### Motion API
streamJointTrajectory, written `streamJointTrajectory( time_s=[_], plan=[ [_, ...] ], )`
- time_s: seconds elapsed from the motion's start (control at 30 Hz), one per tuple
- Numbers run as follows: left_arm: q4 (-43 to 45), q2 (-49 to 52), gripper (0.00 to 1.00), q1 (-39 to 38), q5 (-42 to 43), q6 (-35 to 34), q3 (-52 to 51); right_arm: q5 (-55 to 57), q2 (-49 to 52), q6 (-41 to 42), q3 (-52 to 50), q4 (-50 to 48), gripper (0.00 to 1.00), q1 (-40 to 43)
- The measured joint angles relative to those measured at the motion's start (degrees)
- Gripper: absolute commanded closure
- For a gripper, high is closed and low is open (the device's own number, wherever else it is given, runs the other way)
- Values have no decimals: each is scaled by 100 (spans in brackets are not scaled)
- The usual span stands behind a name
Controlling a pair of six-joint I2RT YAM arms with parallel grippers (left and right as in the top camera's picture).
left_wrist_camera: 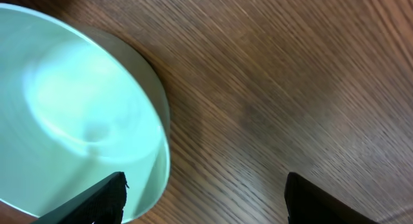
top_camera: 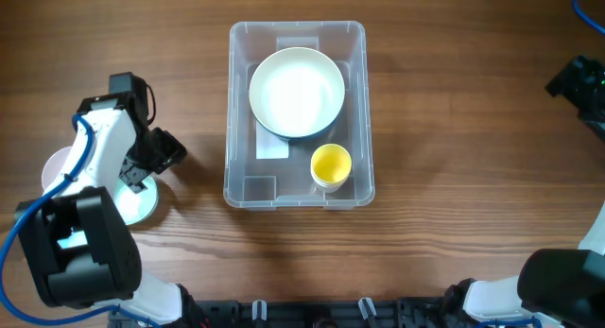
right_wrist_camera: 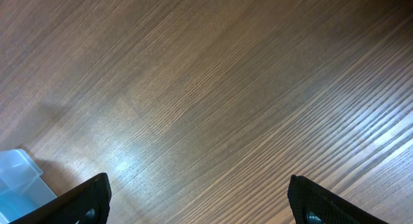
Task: Pack container
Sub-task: 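Grasp the mint bowl rim with the left gripper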
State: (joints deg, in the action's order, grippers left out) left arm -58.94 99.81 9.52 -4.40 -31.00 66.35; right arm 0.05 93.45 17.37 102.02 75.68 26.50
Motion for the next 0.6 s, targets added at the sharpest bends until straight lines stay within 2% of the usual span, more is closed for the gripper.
streamJointTrajectory(
  time_s=[0.2, 0.37, 0.47, 0.53, 0.57, 0.6],
  plan=[
    [404, 0, 17, 63, -7, 0, -262, -2, 9, -2, 0, 17, 11, 0],
    [837, 2, 24, 63, -4, 2, -881, 0, 9, 0, 0, 17, 11, 0],
    [1014, 2, 41, 63, -2, -35, -881, -2, 9, 0, 0, 20, 11, 0],
    [1106, 0, 60, 63, -4, -42, -881, -2, 9, 0, 0, 24, 11, 0],
    [1126, 2, 63, 63, -11, -20, -881, -2, 9, 0, 0, 24, 11, 0],
    [1147, 0, 71, 63, -7, -37, -881, -2, 9, 0, 0, 24, 11, 0]
  ],
)
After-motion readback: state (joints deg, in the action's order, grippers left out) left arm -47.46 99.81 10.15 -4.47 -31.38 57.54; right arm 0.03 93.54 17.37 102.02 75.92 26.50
